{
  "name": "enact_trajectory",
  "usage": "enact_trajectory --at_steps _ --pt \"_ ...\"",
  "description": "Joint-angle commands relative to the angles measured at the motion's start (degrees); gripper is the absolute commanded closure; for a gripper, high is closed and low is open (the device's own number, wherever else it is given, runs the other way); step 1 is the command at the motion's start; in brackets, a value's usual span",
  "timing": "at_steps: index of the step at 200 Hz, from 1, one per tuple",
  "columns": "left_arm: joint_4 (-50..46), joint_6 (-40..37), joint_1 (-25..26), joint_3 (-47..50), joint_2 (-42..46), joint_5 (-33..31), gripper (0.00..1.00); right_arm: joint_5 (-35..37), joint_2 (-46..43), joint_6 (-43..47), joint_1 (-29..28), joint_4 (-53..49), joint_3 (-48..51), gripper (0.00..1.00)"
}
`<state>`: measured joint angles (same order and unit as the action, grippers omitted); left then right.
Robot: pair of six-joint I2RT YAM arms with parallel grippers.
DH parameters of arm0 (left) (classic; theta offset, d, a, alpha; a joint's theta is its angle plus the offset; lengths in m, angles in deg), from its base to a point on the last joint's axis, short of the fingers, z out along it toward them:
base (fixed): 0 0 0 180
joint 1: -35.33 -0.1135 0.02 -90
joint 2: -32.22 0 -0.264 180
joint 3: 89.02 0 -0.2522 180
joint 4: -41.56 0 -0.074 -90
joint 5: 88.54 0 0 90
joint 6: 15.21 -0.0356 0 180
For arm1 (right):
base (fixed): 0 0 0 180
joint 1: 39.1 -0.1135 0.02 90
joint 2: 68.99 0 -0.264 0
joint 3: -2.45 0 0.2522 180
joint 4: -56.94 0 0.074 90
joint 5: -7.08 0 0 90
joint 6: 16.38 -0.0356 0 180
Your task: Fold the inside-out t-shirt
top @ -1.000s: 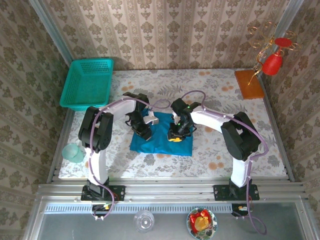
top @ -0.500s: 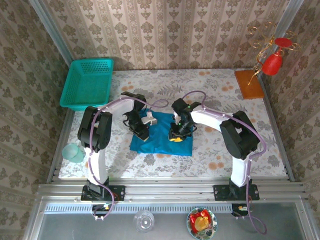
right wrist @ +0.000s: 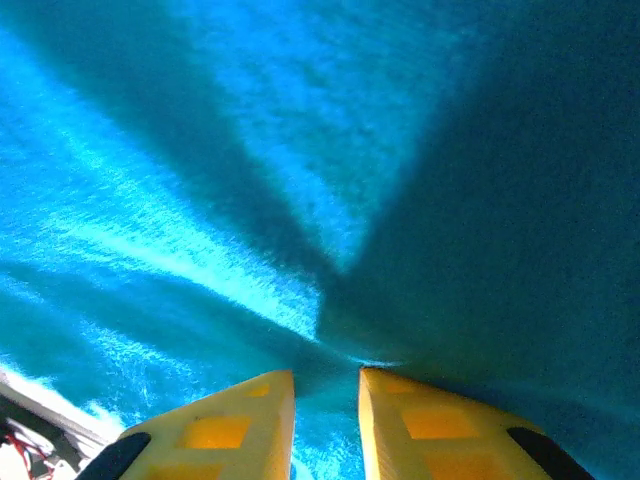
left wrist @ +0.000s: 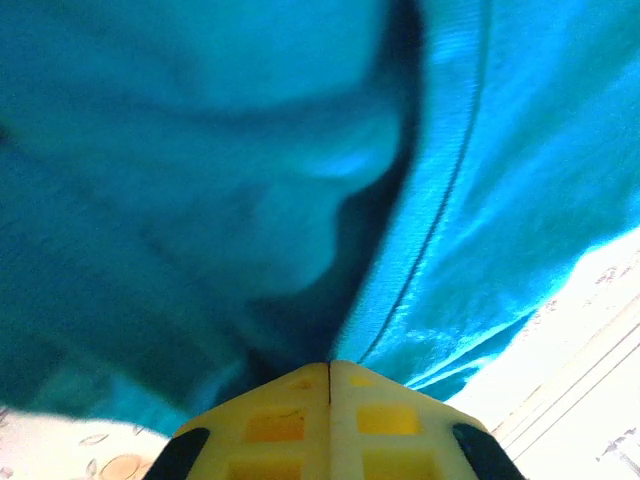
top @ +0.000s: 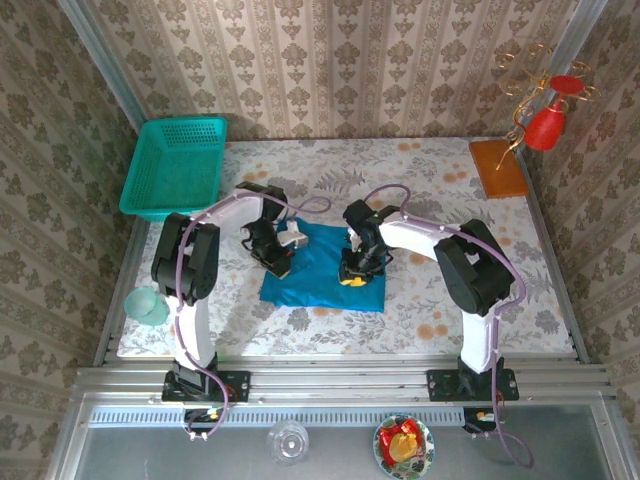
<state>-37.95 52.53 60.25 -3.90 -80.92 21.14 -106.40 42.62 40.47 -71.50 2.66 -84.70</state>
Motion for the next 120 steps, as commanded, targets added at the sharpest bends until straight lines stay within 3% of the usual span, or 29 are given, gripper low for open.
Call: enact_trajectory --at_steps 1,63,120 --pt "-1.1 1.8 -1.4 1.4 2.1 -2.9 1.0 2.9 1.2 0.8 0.3 -2.2 0.6 0.75" --pt "1.6 3.8 -2.1 0.7 2.0 -6.7 1.0 1.5 -0.8 0.9 0.5 -1.8 -0.1 0.75" --pt "4.6 7.5 -2.7 1.3 8.3 -5.3 0.77 0.5 -4.4 2.2 4.3 -3.2 -2.8 0.74"
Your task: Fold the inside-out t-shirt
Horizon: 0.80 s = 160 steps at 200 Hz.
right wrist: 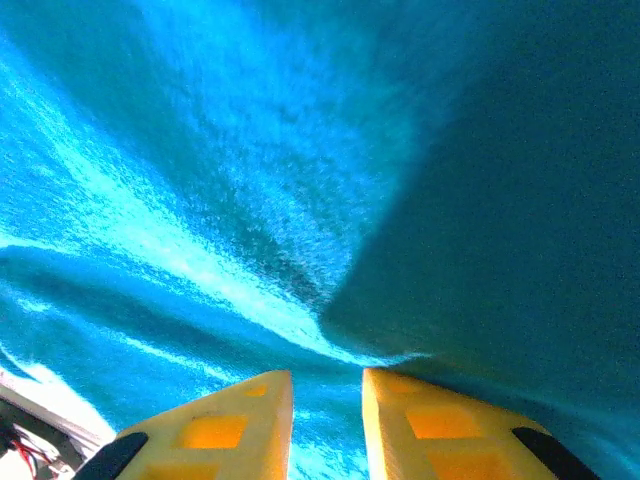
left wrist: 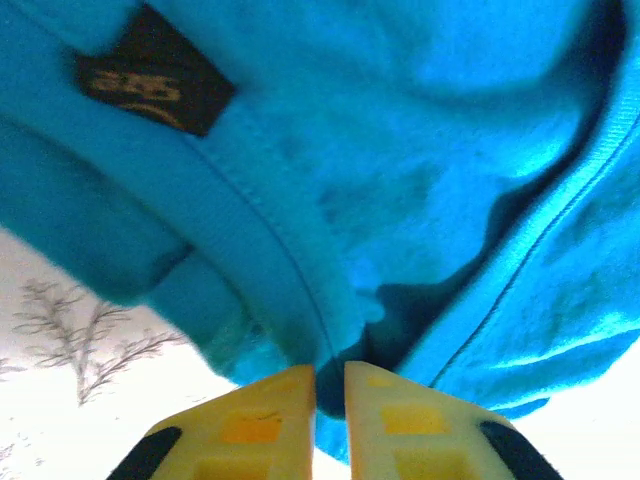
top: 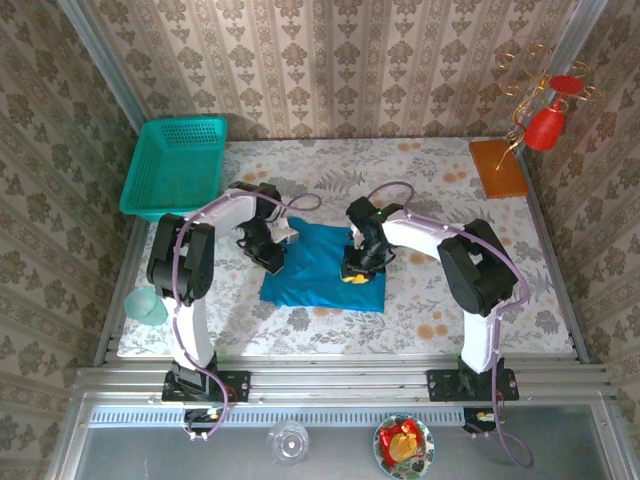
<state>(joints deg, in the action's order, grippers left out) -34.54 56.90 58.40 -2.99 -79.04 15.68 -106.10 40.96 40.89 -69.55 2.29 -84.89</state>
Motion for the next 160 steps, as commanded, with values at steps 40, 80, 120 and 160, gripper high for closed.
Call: enact_trajectory --at_steps 40,80,120,160 --pt "8.5 14.9 -1.6 8.3 15.4 3.6 0.61 0.7 -1.9 4.2 5.9 -5.3 -5.4 0.74" --pt "21.4 32.1 -3.0 25.6 26.8 11.0 0.58 0.2 -1.2 4.8 6.9 -6.0 -6.8 0.74" --pt "34.5 44.0 -2.9 39.7 33.6 18.1 0.57 -0.5 -1.4 4.7 6.7 -6.2 -5.5 0.74" --pt "36.7 45.1 -2.9 43.9 33.3 18.0 0.6 -0.7 -4.4 3.8 6.0 -5.8 -1.0 0.73"
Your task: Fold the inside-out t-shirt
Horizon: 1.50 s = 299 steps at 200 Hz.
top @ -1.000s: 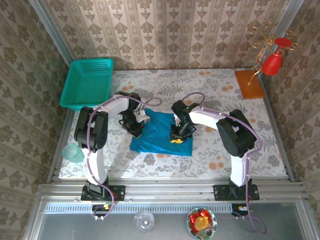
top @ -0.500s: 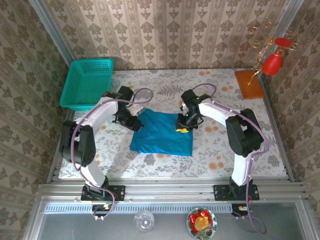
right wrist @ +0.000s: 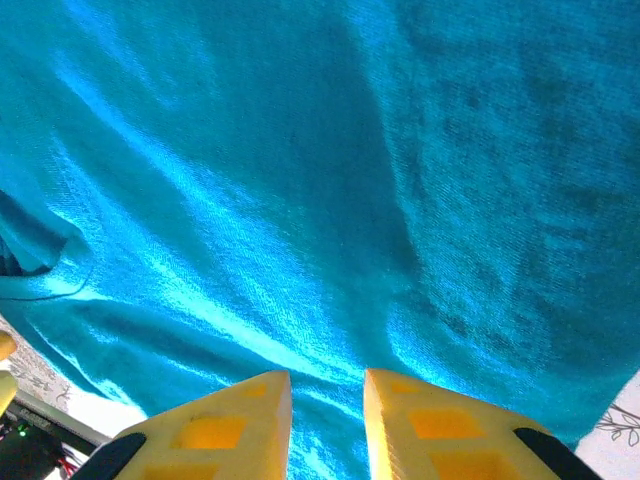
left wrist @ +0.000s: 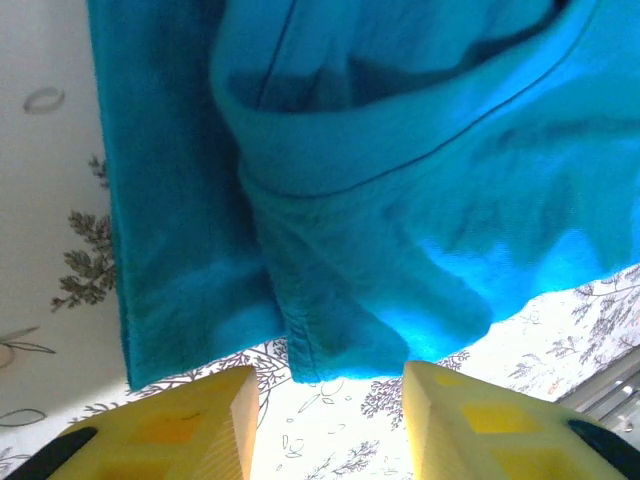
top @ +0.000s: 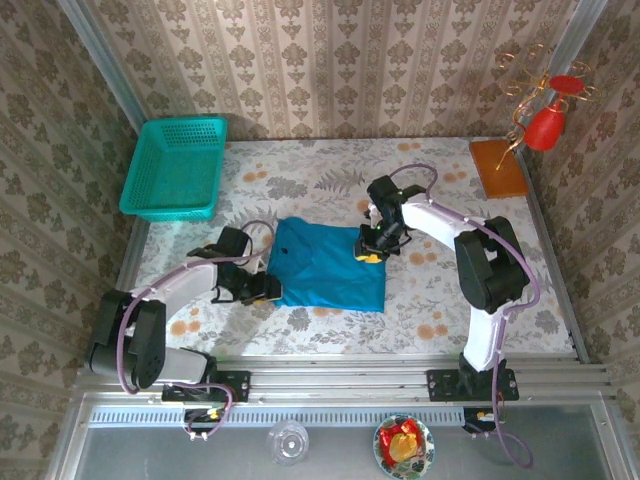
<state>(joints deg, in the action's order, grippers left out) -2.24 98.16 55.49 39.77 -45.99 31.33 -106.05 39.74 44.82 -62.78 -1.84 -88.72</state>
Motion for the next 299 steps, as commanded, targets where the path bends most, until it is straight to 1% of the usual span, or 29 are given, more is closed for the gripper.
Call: enact_trajectory --at_steps 1,21,49,61,75,97,120,139,152,184,221,238,262,276,299 --pt "4.4 3.9 0.0 1.1 0.2 2.3 0.6 -0.8 -3.2 -0.1 -0.8 -1.7 3.0 0.73" --pt "5.8 4.4 0.0 1.7 -0.5 3.0 0.64 -0.7 -5.4 -0.4 -1.6 -2.3 5.7 0.73" --pt "7.1 4.7 0.1 2.2 -1.7 4.2 0.7 1.4 -9.1 -1.5 -2.5 -3.4 10.0 0.72" --pt "6.5 4.4 0.1 2.2 -2.1 3.8 0.7 1.7 -10.7 -2.2 -2.7 -3.2 11.9 0.72" --pt "4.4 3.7 0.2 1.7 -2.3 2.4 0.67 1.8 -12.2 -2.8 -3.0 -3.0 14.0 0.72" --pt "2.5 3.6 0.1 1.3 -0.9 0.5 0.66 1.4 -13.5 -3.5 -3.6 -2.5 16.8 0.72" --pt "1.6 4.0 0.2 0.9 0.3 -0.2 0.66 0.9 -13.1 -4.2 -4.3 -1.4 19.0 0.72" --pt "0.9 4.4 0.6 0.6 1.0 -0.5 0.66 -0.8 -12.1 -4.7 -4.4 1.1 20.7 0.72" --pt "0.8 4.5 0.9 0.8 1.3 -0.4 0.67 -1.3 -11.0 -4.9 -4.4 2.3 21.3 0.72" --pt "2.3 5.0 2.4 1.6 -0.7 0.6 0.69 -0.6 -8.4 -4.8 -4.4 3.7 21.7 0.72" --pt "5.0 6.5 4.2 2.4 -2.4 0.6 0.71 -0.1 -8.4 -4.7 -4.4 3.8 22.1 0.72" --pt "3.9 6.5 4.4 1.9 -2.5 -0.7 0.71 0.0 -8.5 -4.7 -4.4 3.7 22.2 0.72" --pt "-0.1 5.7 4.5 0.4 -1.3 -5.1 0.64 0.0 -8.4 -4.8 -4.4 3.9 22.5 0.72" --pt "-2.0 5.5 4.5 0.0 -0.1 -7.2 0.64 0.1 -8.5 -4.8 -4.4 3.9 22.7 0.72" --pt "-1.5 5.7 4.6 0.3 0.7 -6.8 0.71 0.1 -8.6 -4.9 -4.4 3.9 22.7 0.72"
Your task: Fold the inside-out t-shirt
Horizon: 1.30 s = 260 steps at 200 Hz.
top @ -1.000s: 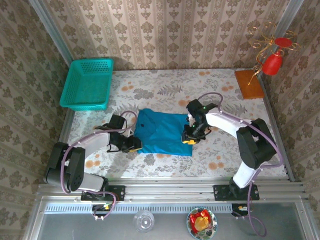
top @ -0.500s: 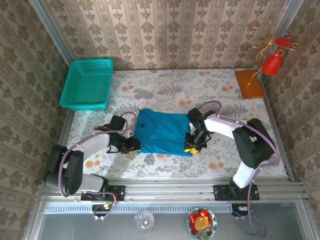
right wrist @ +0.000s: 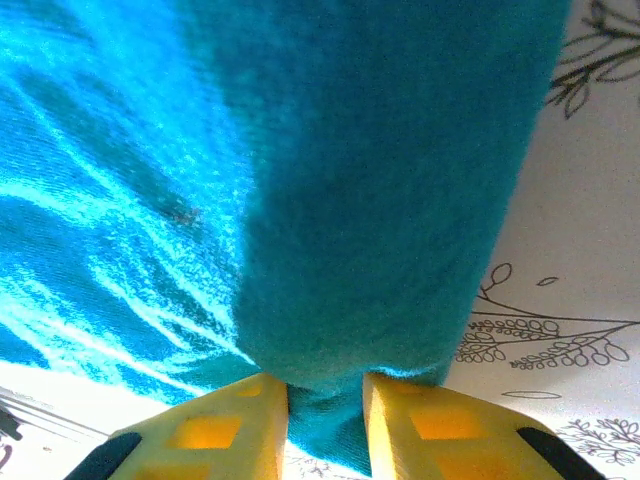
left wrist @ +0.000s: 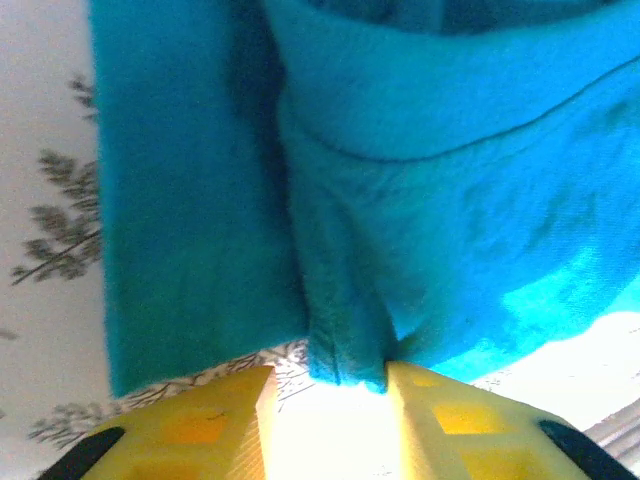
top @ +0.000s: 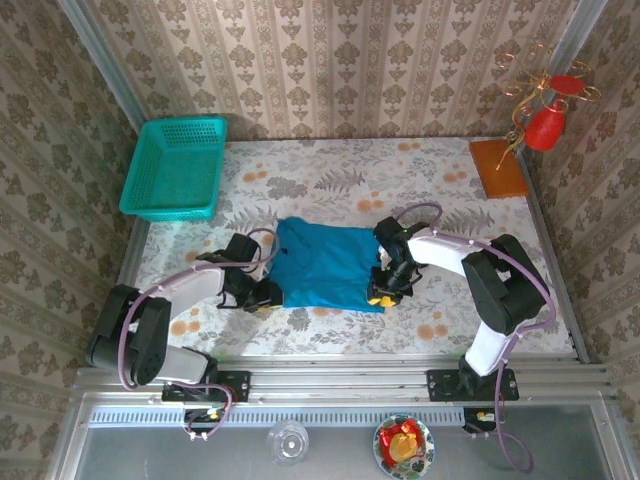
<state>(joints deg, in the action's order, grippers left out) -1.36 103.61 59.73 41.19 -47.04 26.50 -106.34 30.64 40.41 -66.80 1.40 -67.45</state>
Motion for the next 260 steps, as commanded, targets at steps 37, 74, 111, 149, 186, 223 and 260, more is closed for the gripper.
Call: enact_trajectory --at_steps 37,74,111,149,186,223,260 --pt "0.7 0.9 1.4 -1.3 -1.6 0.3 0.72 0.5 0.3 -0.3 -0.3 0.4 1.2 0.72" --pt "2.0 1.1 1.4 -2.1 -3.1 0.8 0.76 0.3 0.3 -0.4 -0.4 0.9 1.6 0.72" --pt "-1.2 0.3 1.4 -4.6 0.6 -2.2 0.92 0.3 0.4 -0.5 -0.3 1.6 2.5 0.72" --pt "-6.8 -2.8 1.4 -9.1 3.4 -6.4 0.99 0.2 1.8 -0.6 -0.3 2.7 3.4 0.72" --pt "-8.6 -4.7 1.4 -9.4 0.9 -9.5 1.0 0.3 2.8 -0.7 -0.3 3.2 4.1 0.72" --pt "-6.4 -5.6 1.4 -6.9 -3.5 -11.7 1.0 0.5 2.2 -0.7 -0.3 3.0 4.5 0.72" --pt "-4.5 -6.1 1.4 -6.0 -8.0 -11.5 1.0 0.1 1.1 -0.2 -0.3 1.6 3.9 0.72"
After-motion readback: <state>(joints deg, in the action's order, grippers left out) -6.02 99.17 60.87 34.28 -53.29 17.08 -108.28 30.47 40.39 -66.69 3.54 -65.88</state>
